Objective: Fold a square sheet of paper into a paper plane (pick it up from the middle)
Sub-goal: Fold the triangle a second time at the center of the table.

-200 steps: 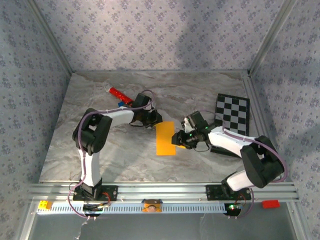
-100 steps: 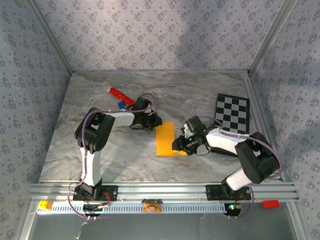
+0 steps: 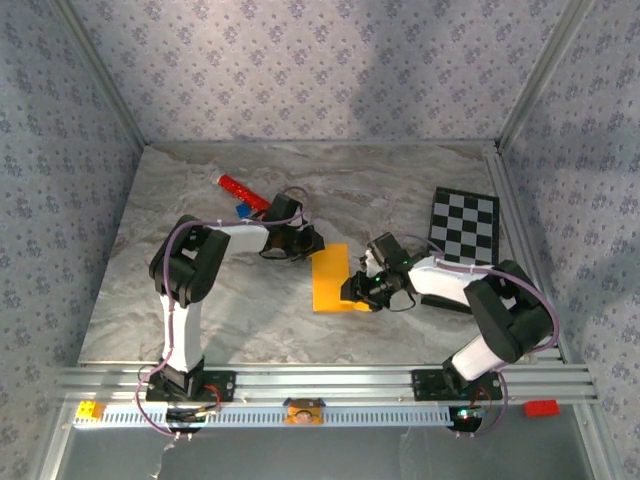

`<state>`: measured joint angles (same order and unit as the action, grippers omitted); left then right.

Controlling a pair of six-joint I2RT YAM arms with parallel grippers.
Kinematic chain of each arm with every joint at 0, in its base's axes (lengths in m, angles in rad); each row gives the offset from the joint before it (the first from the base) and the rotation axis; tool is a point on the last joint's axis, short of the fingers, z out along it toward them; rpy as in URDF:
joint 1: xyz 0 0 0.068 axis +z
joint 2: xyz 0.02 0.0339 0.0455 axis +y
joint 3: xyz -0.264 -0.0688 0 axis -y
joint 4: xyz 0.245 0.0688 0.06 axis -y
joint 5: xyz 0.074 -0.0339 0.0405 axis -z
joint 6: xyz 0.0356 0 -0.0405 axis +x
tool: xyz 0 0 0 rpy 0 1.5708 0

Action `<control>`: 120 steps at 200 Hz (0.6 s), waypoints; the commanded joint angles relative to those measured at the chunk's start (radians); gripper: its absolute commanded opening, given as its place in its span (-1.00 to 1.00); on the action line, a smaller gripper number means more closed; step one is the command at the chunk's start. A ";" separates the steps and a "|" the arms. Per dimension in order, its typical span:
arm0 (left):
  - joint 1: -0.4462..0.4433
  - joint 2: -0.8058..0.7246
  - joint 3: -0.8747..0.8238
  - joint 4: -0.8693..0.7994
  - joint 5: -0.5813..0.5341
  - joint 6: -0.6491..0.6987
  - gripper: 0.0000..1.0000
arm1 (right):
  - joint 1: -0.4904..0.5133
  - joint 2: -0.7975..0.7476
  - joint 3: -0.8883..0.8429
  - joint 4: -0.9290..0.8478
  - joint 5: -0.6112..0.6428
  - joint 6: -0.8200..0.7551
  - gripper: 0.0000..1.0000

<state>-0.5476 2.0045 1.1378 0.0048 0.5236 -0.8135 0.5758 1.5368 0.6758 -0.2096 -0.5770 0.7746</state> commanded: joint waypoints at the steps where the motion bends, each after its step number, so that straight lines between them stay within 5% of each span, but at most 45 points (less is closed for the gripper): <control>1: -0.004 0.014 -0.027 -0.035 -0.025 -0.003 -0.71 | 0.001 0.011 0.003 -0.018 0.023 0.026 -0.06; 120: -0.005 0.046 0.015 -0.037 0.002 0.022 -0.71 | -0.036 0.059 0.019 0.174 -0.075 0.017 -0.25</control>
<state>-0.5476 2.0048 1.1381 0.0048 0.5251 -0.8127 0.5587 1.5723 0.6731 -0.0761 -0.6247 0.8043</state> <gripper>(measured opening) 0.145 0.375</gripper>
